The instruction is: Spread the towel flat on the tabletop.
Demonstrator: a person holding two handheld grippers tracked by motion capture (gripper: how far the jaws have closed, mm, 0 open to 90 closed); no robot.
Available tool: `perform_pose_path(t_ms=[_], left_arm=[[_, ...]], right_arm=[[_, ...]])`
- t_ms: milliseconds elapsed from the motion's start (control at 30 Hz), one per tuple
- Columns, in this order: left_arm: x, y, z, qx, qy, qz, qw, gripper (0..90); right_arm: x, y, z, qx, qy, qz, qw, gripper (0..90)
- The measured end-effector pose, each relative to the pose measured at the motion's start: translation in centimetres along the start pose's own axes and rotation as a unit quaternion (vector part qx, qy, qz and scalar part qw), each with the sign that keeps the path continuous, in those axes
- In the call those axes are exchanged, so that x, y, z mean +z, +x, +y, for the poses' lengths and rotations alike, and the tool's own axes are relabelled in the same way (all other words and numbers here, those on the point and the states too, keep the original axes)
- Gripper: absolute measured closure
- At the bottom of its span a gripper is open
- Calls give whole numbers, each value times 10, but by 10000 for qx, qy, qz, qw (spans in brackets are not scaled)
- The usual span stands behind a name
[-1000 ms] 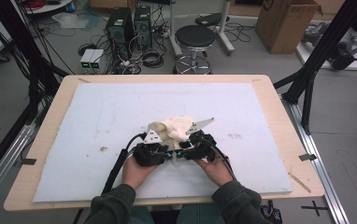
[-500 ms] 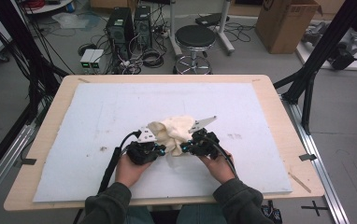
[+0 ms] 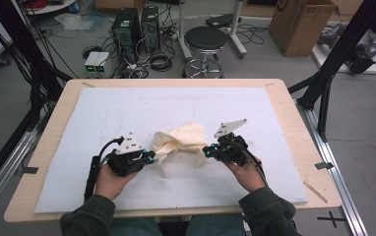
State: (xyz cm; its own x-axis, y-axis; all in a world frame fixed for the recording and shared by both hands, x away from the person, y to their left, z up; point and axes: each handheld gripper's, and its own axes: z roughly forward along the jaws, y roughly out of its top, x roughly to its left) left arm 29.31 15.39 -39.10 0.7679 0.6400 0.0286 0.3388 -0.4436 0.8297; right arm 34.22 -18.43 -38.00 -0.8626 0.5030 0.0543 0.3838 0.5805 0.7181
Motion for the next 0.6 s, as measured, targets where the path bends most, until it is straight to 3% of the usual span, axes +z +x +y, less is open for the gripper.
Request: perform_pose_path(t_ms=[300, 600], left_arm=[[-33, 2, -6, 136, -103, 187, 9997, 860], [-48, -10, -25, 353, -47, 80, 9993, 860]], right_arm=[[-21, -3, -9, -7, -5, 14, 10000, 885], [-29, 1, -27, -38, 107, 76, 9999, 885]])
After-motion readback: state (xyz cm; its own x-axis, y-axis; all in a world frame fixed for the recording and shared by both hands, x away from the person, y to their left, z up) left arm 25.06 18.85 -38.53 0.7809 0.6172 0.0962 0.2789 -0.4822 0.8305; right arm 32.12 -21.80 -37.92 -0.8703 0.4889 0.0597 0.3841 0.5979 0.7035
